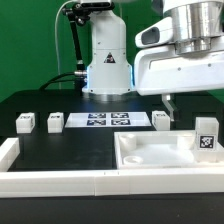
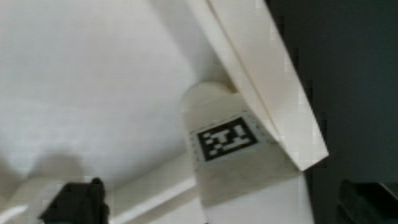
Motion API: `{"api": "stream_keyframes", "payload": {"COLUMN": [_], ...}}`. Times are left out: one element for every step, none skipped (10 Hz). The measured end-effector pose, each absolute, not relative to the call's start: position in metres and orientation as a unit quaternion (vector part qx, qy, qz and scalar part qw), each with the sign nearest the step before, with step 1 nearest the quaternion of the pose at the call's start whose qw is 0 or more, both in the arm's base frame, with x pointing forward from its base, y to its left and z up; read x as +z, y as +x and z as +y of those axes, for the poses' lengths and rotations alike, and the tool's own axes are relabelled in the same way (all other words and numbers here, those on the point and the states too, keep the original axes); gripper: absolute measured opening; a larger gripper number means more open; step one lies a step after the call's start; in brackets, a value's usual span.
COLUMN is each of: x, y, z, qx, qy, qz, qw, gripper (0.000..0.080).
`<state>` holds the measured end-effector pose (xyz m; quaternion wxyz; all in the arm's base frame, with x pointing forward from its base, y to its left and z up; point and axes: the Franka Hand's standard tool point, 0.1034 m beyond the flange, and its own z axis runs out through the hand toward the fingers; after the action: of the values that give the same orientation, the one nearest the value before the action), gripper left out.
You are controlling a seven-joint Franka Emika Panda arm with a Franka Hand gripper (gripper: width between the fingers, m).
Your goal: Assemble square table
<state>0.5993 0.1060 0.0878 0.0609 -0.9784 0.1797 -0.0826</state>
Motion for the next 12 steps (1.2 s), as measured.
{"api": "stream_keyframes", "payload": {"x": [0.087,0.086,0.086,0.086,0.086,0.087,0.085,0.082,0.083,0.084,0.086,0.085], "y": [0.599,0.599,0.599,0.599,0.599,0.600,0.595,0.588,0.583,0.579,0.577,0.576], "z": [0.098,0.099,0.100,0.099,0.099,0.098,0.097,0.097,0.101,0.099,0.094,0.094], "qx": [-0.077,-0.077,-0.077,-0.077,-0.077,-0.090,-0.108,-0.103,-0.088,-0.076,-0.076,-0.076], "qy": [-0.984,-0.980,-0.980,-0.980,-0.980,-0.985,-0.990,-0.993,-0.995,-0.995,-0.995,-0.995], "qz": [0.149,0.173,0.171,0.172,0.172,0.138,0.076,0.030,-0.014,-0.055,-0.053,-0.051], "qw": [0.060,0.062,0.062,0.062,0.062,0.058,0.049,0.045,0.043,0.043,0.043,0.043], "gripper": [0.0649,0.0649,0.0649,0.0649,0.0649,0.0649,0.0649,0.0649,0.0649,0.0649,0.0649,0.0649]}}
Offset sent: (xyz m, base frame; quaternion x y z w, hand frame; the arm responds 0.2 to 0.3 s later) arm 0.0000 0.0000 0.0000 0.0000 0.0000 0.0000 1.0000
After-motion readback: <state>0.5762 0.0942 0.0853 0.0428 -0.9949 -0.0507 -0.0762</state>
